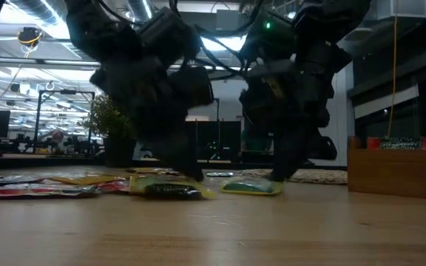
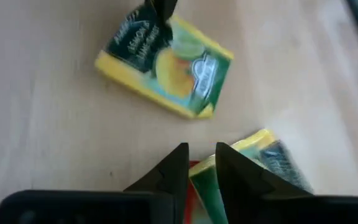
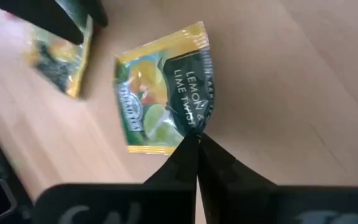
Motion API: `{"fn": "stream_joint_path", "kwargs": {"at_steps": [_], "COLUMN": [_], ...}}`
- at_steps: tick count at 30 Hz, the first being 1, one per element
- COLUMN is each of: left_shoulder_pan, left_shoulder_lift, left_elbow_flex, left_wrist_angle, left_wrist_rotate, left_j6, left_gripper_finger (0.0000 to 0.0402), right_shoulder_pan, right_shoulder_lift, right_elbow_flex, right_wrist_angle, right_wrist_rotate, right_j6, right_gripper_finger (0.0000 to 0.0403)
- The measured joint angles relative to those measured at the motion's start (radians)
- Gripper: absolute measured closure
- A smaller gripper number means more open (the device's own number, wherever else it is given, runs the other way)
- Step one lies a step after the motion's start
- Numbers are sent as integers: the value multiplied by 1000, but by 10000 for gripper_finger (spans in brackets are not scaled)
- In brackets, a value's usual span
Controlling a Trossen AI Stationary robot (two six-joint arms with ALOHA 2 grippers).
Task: Pick & Place Tea
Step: Put the middle yellow tea bag into the middle slot of the wooden organizer
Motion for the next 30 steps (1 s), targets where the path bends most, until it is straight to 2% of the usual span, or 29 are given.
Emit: {"fn": "stream_joint_path", "kwargs": {"at_steps": [5, 10, 15, 21, 30], "left_shoulder_pan": [10, 5, 0, -1, -1], "left_shoulder_lift": [-116, -183, -198, -198, -198], "left_elbow_flex": [-2, -3, -3, -3, -3], "left_wrist_angle": [-137, -210, -228, -257, -279], "left_wrist_rotate": [-34, -94, -116, -143, -223], "left_j6": [51, 81, 88, 88, 119], "left_gripper_finger": [318, 321, 321, 318, 322], "right_shoulder_pan": [0, 7, 27, 68, 177], "right_shoulder_lift": [-31, -56, -60, -63, -63], "right_elbow_flex": [45, 152, 314, 502, 668], "right_wrist_angle": [-25, -136, -351, -669, -1073], "right_wrist_rotate": [-2, -2, -1, 32, 41], "right_j6": [-14, -59, -117, -112, 52], "right_gripper_finger": [399, 400, 399, 399, 398]}}
